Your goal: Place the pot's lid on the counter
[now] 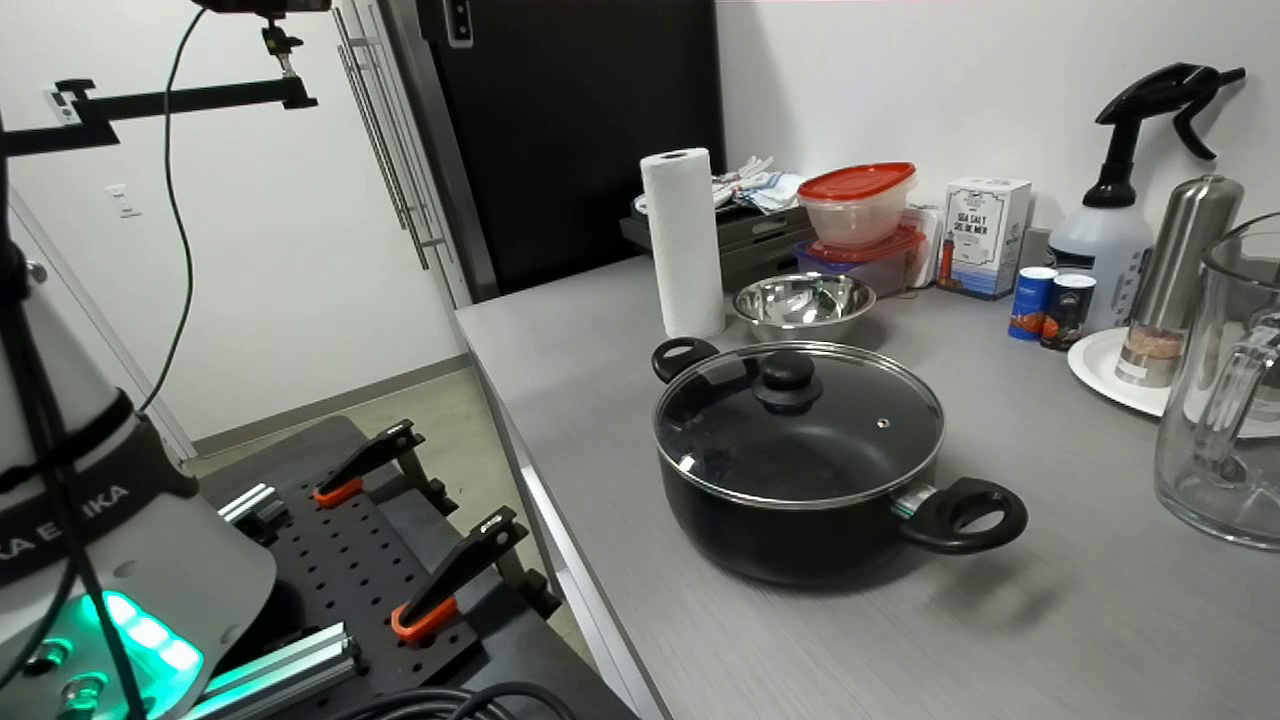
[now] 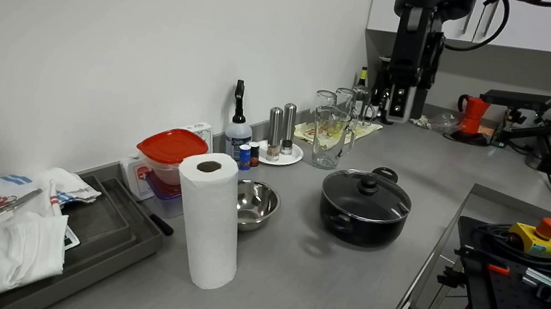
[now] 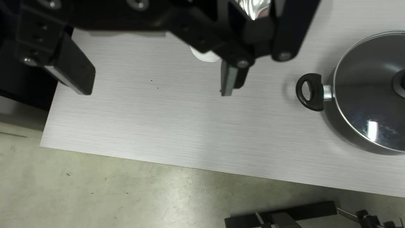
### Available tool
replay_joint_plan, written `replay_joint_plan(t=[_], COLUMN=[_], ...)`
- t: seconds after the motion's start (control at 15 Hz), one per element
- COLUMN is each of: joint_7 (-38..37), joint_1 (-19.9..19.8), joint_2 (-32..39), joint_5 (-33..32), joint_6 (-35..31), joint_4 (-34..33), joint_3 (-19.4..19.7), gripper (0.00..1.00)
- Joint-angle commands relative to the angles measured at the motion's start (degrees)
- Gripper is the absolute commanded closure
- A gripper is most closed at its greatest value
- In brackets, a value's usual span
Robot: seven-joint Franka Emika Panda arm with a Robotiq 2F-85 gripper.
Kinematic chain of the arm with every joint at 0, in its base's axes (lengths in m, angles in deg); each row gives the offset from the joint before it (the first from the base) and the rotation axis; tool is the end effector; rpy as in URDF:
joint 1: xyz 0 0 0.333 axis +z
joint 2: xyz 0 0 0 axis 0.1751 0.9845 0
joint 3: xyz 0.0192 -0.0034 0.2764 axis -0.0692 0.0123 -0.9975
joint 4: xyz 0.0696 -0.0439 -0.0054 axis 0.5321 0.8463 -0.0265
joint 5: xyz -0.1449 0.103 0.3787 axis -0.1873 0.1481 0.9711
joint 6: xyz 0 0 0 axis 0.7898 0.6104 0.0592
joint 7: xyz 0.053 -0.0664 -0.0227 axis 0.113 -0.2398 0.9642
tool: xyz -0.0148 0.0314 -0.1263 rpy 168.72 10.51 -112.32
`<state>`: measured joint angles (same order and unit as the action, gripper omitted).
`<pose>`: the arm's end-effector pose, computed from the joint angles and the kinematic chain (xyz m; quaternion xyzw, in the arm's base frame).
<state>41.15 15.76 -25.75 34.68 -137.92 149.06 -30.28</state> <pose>0.4572 0.1362 0.4272 -0.9925 0.0848 0.0275 0.0839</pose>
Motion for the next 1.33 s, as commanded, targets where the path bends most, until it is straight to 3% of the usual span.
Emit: replay_joint_plan(t=[0.0, 0.47, 1.27], joint_7=[0.05, 0.42, 2.38], joint_1=[-0.2, -0.49, -6.73], joint_2=[0.01, 0.37, 6.28], joint_5=[0.04, -0.43, -4.89], joint_6=[0.15, -0.32, -7.73], joint_4=[-0.11, -0.14, -0.34], joint_3=[-0.16, 0.04, 5.5], gripper=[0.0, 0.0, 0.0])
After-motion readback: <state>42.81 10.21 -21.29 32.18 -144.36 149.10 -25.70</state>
